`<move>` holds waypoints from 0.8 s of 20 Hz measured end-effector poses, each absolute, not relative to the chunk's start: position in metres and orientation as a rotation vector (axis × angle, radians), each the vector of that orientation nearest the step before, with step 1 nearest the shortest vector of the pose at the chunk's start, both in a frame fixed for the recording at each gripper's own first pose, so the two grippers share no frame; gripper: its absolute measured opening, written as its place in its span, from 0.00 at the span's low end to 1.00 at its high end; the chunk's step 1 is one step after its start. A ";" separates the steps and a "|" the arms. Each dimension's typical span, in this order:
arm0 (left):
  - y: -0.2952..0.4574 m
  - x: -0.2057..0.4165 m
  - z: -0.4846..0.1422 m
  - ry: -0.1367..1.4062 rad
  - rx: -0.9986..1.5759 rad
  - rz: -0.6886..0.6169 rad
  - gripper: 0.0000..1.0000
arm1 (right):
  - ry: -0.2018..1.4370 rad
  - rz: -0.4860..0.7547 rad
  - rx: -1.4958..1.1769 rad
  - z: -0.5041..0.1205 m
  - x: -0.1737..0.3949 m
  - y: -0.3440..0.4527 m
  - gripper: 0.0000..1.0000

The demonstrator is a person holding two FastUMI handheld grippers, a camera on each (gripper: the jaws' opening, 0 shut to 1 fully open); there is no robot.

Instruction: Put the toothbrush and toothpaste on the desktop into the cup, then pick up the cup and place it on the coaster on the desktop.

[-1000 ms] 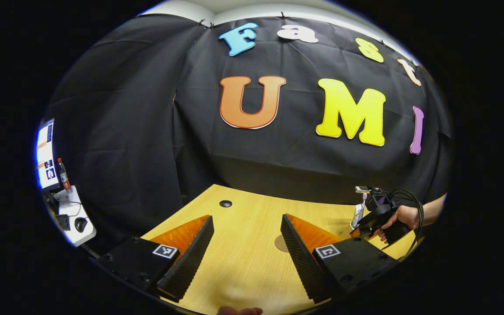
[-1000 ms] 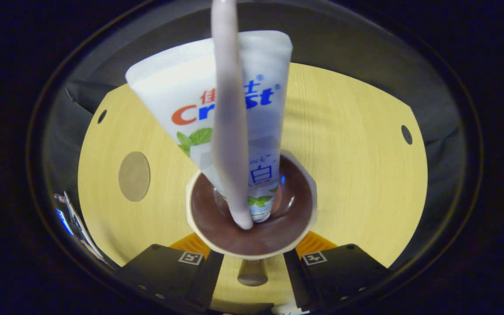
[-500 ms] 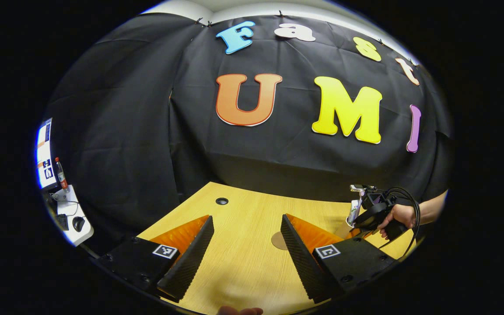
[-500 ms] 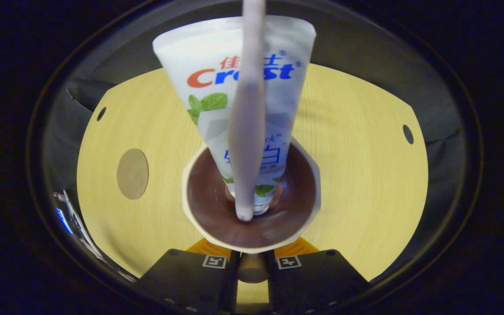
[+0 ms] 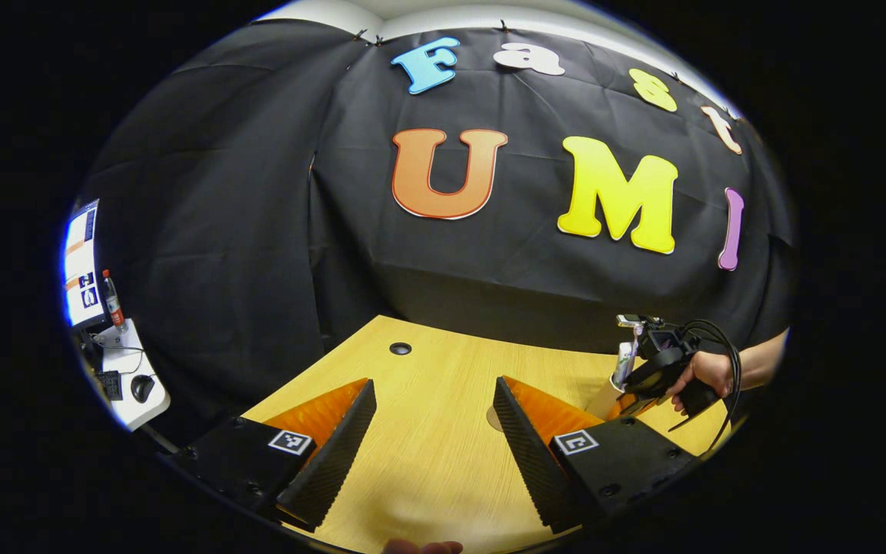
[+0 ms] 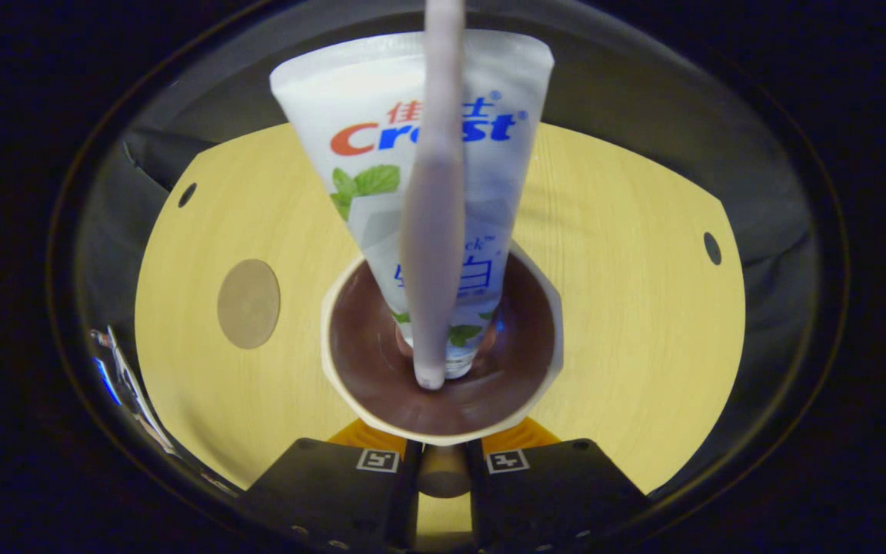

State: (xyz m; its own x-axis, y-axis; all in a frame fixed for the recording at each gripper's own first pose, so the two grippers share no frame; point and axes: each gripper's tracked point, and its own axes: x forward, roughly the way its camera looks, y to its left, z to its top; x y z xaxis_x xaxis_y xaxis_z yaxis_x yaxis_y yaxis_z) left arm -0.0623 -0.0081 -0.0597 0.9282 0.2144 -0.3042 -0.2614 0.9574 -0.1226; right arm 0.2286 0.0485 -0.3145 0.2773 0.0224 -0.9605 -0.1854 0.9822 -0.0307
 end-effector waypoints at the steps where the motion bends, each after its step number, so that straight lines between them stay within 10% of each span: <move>1: -0.005 -0.066 -0.060 0.294 -0.164 0.247 0.98 | 1.273 0.155 -0.150 -0.314 0.231 0.048 0.25; 16: 0.064 -0.120 -0.068 0.321 -0.190 0.375 0.98 | 1.280 0.320 -0.217 -0.310 0.235 0.052 0.27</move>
State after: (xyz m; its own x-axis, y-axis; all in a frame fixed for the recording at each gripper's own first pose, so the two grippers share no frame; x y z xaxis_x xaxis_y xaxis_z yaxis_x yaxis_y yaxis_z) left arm -0.1199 0.0639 -0.0683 0.8811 0.3275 -0.3413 -0.3871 0.9138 -0.1226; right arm 0.2353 0.0515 -0.3102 0.2521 0.1134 -0.9610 -0.3524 0.9357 0.0180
